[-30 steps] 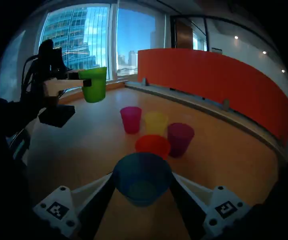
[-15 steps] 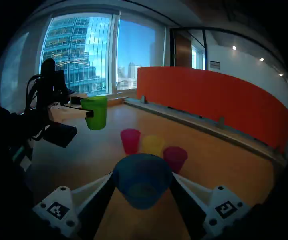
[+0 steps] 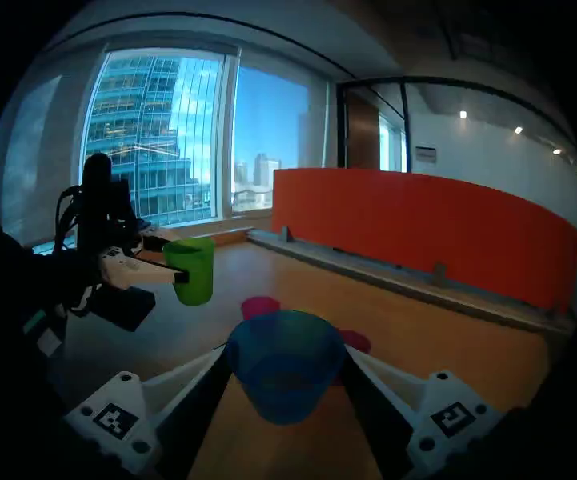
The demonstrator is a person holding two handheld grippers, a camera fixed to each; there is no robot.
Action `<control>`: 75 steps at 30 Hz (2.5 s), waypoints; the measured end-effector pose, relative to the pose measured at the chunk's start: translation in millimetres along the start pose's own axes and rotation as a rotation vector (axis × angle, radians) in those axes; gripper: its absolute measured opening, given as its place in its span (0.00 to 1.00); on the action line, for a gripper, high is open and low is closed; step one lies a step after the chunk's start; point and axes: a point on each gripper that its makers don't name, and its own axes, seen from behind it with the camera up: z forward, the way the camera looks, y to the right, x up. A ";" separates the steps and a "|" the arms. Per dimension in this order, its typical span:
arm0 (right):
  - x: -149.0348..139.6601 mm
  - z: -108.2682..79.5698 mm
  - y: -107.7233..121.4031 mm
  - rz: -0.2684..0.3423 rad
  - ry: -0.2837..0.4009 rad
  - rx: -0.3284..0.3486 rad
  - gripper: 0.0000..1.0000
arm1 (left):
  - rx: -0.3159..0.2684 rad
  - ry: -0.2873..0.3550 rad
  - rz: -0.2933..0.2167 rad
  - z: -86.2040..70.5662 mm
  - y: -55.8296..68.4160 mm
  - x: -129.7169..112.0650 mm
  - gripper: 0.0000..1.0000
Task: Pour water
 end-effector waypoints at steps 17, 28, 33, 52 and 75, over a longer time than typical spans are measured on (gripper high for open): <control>58.2 -2.8 -0.7 -0.004 0.128 0.012 0.91 | -0.004 0.005 0.003 -3.3 4.4 2.0 0.85; 83.5 -2.0 -2.1 -0.021 0.169 0.020 0.92 | -0.010 0.009 0.009 -6.1 10.1 6.1 0.85; 91.3 -1.5 -2.4 -0.023 0.180 0.022 0.92 | -0.012 0.013 0.010 -6.3 12.1 6.6 0.85; 105.5 5.1 -5.9 -0.059 0.178 0.041 0.92 | -0.014 0.028 0.013 -7.2 16.2 8.1 0.85; 125.2 19.1 -17.0 -0.128 0.163 0.080 0.92 | -0.038 0.032 0.006 -9.3 31.0 10.2 0.85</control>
